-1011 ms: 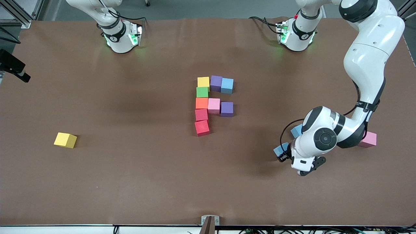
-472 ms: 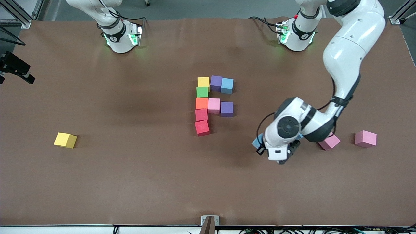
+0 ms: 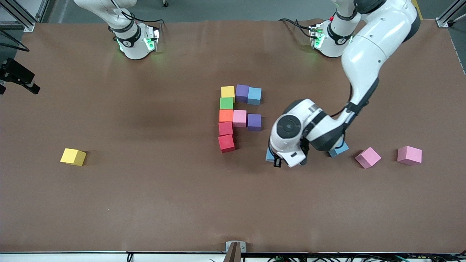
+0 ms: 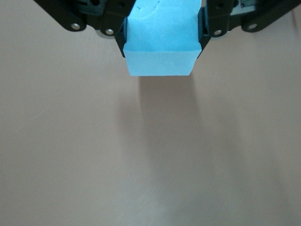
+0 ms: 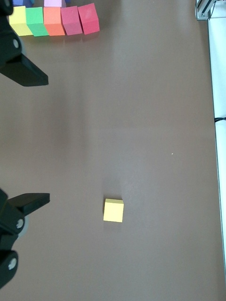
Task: Arrange 11 blocks into digit 3
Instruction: 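Carry the light blue cube toward the red cubes with the left gripper, then lower the light blue cube beside the bottom red cube, open the left gripper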
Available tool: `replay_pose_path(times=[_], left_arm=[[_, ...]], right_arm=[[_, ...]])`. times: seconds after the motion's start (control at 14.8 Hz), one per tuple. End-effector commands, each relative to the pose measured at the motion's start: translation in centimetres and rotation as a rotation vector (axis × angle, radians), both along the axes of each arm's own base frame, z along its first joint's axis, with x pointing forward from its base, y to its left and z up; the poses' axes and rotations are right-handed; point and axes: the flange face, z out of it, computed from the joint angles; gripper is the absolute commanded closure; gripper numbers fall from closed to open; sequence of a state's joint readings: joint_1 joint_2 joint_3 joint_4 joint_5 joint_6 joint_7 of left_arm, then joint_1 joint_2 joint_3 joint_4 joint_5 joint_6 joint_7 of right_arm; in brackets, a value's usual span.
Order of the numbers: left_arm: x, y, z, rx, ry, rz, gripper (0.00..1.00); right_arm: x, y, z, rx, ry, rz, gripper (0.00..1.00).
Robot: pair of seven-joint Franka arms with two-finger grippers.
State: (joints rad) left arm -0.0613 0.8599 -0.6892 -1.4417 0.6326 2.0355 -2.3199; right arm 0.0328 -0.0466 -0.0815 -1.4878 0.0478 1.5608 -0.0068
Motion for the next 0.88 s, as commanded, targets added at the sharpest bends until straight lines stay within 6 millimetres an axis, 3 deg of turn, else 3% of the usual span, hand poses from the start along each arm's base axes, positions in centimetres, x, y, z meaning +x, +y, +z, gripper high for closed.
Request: replay_pose_path(times=[0.0, 0.2, 0.34, 0.54, 0.81], left_arm=[[-2.3, -3.7, 0.0, 0.010, -0.037, 0.086, 0.99], [-4.5, -7.2, 0.0, 0.001, -0.059, 0.147, 0.99], [-5.0, -7.8, -0.3, 0.010, -0.065, 0.181, 0.99], [-6.1, -8.6, -3.3, 0.028, -0.042, 0.157, 0.99], [-7.3, -10.1, -5.0, 0.023, -0.056, 0.134, 0.99]], right_arm=[[0.0, 0.1, 0.3, -0.018, -0.001, 0.008, 0.00], [0.1, 0.1, 0.2, -0.016, -0.001, 0.006, 0.00], [0.1, 0.1, 0.2, -0.016, -0.001, 0.006, 0.00], [0.1, 0.0, 0.2, -0.018, -0.001, 0.005, 0.00], [0.1, 0.0, 0.5, -0.018, -0.007, 0.003, 0.00]])
